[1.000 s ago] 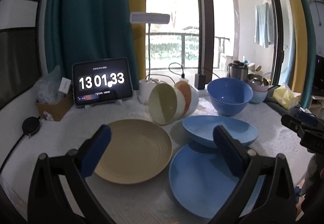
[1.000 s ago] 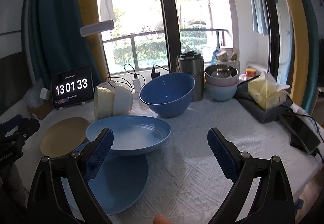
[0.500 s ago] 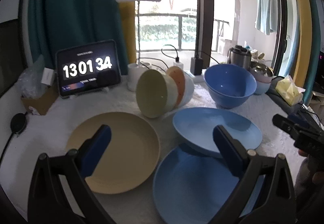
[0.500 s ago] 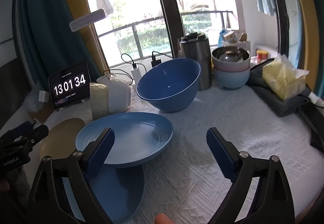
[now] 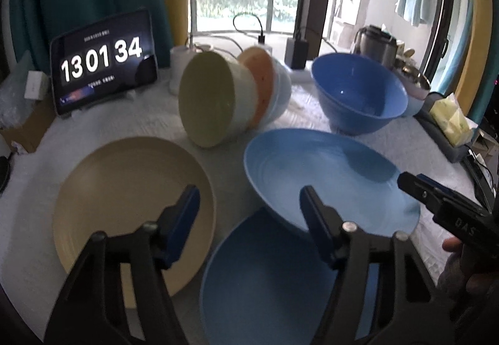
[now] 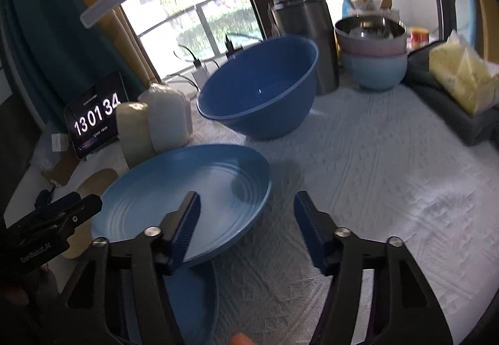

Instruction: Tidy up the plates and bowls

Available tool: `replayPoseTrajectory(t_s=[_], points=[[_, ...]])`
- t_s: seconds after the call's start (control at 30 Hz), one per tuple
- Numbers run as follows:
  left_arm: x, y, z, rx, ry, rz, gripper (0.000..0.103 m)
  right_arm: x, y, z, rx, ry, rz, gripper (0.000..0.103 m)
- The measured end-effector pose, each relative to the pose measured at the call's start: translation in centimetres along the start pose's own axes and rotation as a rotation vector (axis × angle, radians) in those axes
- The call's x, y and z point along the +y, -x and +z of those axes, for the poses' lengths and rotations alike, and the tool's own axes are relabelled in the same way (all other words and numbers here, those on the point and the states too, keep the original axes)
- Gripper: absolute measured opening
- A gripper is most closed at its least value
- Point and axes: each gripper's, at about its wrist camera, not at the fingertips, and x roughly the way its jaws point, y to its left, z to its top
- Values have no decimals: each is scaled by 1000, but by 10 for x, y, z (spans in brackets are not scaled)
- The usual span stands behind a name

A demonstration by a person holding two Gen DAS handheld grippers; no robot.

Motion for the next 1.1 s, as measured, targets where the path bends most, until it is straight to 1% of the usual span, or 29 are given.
replayPoseTrajectory(t_s=[0.03,0.07,0.1,0.17,0.3,0.37,0.43,0.6,0.83,1.1], points=[[-1,-3,0,14,1,-11,65,-1,-4,0,13,-7,2,55],[-1,-5,-1,23,2,-18,63,-3,-6,-1,22,-12,7,47],[-2,-7,0,27,-1,-23,60,-4,-8,-2,29,-19,9,44],[-6,-8,0,29,-14,-28,56,-6,-12,-3,43,-35,18,42],[-13,-9,0,35,-34,-46,49,-6,-13,-4,46,-33,36,34],[-16,-9,-2,40,-43,-63,49,-4,-11,-4,46,-27,35,34],[-19,-6,-4,35,-49,-55,49,-3,-9,-4,49,-19,38,33],[-18,-2,-7,29,-46,-71,49,-3,-4,-6,48,-15,21,30],[-17,11,-15,14,-45,-81,49,1,8,-13,40,-12,9,29],[-16,30,-24,-18,-51,-99,49,6,29,-21,11,0,-3,29]])
